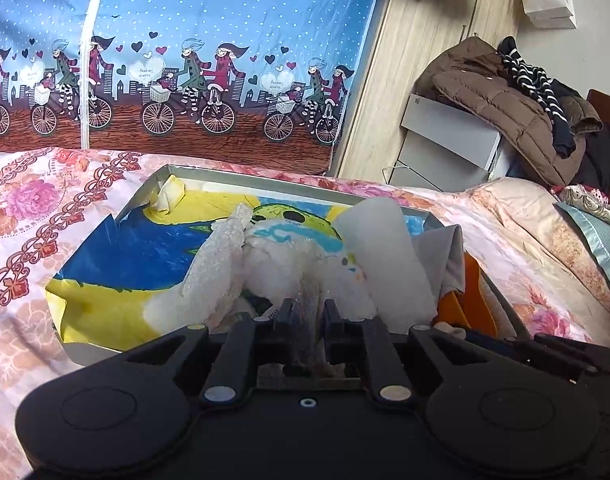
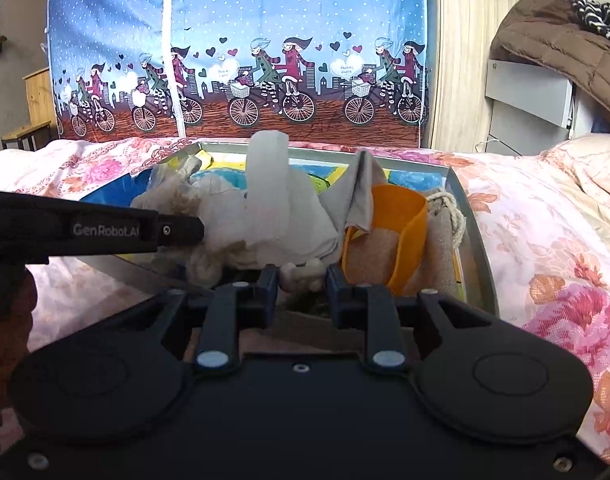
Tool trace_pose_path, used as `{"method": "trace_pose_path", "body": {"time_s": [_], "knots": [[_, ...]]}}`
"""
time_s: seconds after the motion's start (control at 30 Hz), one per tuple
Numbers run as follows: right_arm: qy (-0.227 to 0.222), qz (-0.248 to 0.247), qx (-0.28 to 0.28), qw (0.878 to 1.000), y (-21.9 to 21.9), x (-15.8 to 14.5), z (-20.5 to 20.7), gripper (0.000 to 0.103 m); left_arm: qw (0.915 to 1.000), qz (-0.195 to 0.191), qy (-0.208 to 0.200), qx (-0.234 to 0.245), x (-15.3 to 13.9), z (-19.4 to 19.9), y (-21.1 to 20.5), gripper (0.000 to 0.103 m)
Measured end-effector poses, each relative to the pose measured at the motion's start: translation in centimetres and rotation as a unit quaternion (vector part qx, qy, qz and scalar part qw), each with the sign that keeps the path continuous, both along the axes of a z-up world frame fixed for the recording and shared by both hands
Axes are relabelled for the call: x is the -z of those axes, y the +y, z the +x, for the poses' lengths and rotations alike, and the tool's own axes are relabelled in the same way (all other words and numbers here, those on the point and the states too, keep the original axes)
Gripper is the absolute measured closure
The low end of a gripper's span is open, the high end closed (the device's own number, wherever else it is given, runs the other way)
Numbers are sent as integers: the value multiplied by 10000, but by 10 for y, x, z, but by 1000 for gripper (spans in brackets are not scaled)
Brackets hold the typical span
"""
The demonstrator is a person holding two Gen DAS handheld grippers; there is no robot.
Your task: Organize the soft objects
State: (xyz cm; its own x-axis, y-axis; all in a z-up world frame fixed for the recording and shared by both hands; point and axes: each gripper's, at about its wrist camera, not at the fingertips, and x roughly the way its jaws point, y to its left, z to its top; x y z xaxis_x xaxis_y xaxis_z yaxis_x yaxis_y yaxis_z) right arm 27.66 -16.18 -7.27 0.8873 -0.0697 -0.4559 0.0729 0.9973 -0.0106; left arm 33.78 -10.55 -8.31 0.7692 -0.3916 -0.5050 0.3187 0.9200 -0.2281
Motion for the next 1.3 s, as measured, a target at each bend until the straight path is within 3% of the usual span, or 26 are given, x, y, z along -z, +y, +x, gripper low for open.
{"method": "trace_pose_path", "body": {"time_s": [0.2, 0.4, 0.57, 0.7, 0.83, 1.07, 1.3], "knots": [[36, -83, -35, 10000, 2, -1, 3, 83, 10000, 24, 70, 6, -1, 1, 1, 85], [40, -201, -2, 9998, 1, -4, 1, 69, 9999, -92, 123, 12, -4, 4, 3, 79], [-45, -263, -75, 9996, 1, -15, -10, 51, 9990, -370, 210, -96, -9, 8, 12, 60], [-311, -338, 10, 9989, 1, -27, -22, 14, 9980, -485, 105, -402, -22, 5, 21, 52], [-420, -327, 74, 9986, -1, -36, -32, 5, 9964, -526, -211, -633, -39, -7, 27, 40], [-757, -200, 315, 9964, -9, -59, -59, 0, 9913, -589, -782, -880, -74, -43, 41, 9], [-1244, -45, 591, 9905, -17, -79, -102, 0, 9847, -368, -1334, -1060, -102, -95, 53, 1]]}}
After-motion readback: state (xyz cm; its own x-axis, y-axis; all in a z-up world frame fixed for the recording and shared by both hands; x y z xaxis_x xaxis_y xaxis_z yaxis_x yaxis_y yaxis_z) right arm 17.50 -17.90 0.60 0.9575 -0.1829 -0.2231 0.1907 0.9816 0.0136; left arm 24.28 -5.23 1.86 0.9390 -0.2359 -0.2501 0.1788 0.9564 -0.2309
